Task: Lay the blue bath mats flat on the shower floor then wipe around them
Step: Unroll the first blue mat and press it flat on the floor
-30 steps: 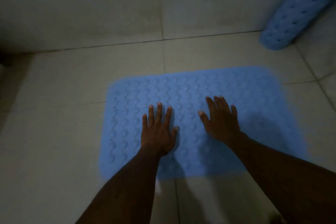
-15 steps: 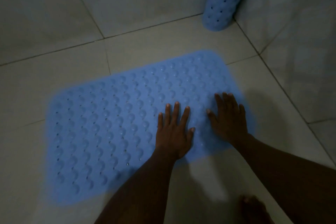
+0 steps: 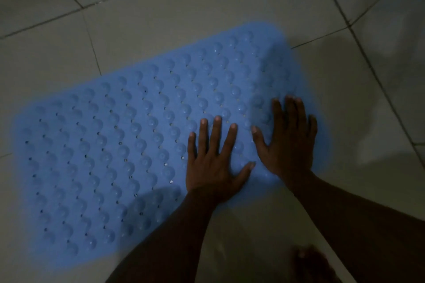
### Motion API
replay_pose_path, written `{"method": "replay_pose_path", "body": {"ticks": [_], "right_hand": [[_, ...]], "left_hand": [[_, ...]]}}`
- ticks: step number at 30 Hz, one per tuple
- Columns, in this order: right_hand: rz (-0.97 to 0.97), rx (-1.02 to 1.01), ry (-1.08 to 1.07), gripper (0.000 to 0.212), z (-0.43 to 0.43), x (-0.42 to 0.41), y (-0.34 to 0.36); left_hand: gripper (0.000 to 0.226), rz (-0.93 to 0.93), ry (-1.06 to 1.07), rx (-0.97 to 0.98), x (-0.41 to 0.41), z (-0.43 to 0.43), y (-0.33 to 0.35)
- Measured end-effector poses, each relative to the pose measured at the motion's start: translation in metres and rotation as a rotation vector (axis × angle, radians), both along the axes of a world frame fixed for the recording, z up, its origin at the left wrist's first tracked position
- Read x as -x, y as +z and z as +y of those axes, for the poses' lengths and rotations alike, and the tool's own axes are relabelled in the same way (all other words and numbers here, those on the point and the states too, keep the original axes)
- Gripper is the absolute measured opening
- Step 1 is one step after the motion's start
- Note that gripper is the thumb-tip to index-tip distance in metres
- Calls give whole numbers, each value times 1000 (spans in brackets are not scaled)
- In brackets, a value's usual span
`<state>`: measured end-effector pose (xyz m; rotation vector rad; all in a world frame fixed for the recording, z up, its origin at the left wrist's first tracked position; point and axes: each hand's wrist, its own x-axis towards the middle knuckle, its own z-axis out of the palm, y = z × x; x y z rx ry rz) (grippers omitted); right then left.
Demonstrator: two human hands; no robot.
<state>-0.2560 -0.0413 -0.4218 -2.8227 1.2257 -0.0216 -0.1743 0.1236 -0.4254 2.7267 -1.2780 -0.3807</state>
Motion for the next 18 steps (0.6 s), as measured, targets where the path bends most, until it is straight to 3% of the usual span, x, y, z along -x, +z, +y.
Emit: {"method": "replay_pose_path", "body": {"ticks": [12,18], "right_hand": [[0,48,19,78,0,-2,-1],[43,-54,10,85,-1,-4,0]], "left_hand": [[80,-18,-27,21,2,1,-2],[77,82,-49,39,-5,4,3]]}}
